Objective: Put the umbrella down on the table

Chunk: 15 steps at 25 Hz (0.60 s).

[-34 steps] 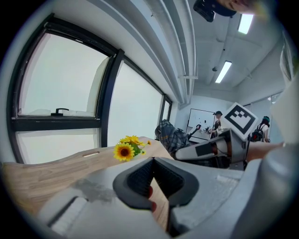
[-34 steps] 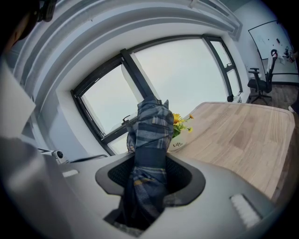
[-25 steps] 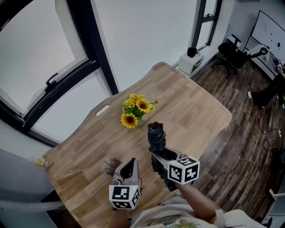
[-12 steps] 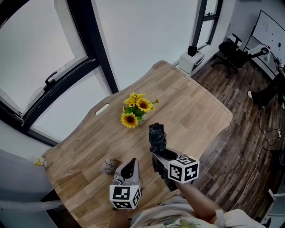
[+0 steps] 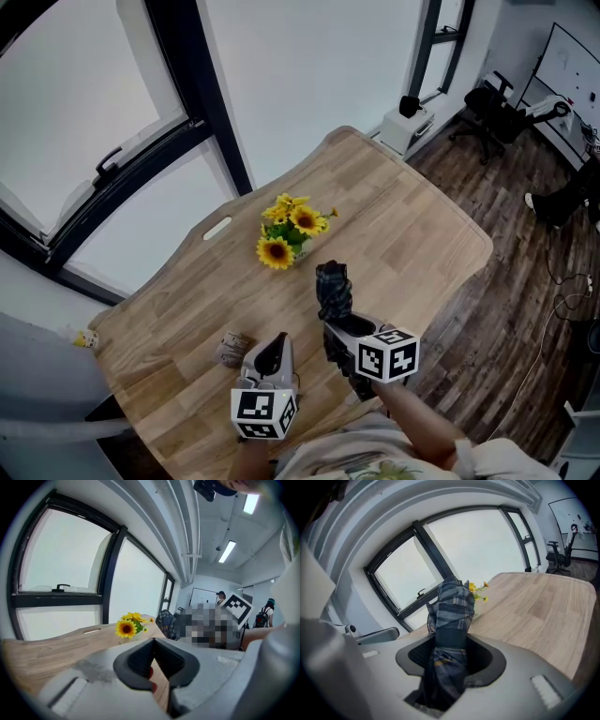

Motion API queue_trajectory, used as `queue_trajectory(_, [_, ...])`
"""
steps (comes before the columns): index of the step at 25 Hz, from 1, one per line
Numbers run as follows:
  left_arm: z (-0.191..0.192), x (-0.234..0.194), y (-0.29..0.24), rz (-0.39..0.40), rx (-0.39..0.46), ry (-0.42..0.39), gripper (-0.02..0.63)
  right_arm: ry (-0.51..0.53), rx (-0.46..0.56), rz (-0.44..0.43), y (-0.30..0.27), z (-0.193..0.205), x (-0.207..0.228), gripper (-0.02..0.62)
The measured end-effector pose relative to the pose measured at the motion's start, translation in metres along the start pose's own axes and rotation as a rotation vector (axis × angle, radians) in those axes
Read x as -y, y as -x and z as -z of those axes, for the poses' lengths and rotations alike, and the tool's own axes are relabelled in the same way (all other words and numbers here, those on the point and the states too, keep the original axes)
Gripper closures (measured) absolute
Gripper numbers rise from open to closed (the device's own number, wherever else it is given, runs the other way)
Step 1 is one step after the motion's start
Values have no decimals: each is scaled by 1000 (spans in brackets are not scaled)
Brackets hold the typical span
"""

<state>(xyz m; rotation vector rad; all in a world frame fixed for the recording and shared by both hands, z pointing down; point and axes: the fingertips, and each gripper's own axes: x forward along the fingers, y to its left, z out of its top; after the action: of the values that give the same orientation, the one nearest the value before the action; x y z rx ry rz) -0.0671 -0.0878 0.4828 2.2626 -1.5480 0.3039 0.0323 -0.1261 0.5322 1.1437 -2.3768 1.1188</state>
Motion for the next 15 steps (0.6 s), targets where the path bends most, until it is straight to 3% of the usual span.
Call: queue_trajectory(15, [7,-4,-6,-5,-22,10,604,-15,-44,19,-13,11,17,413])
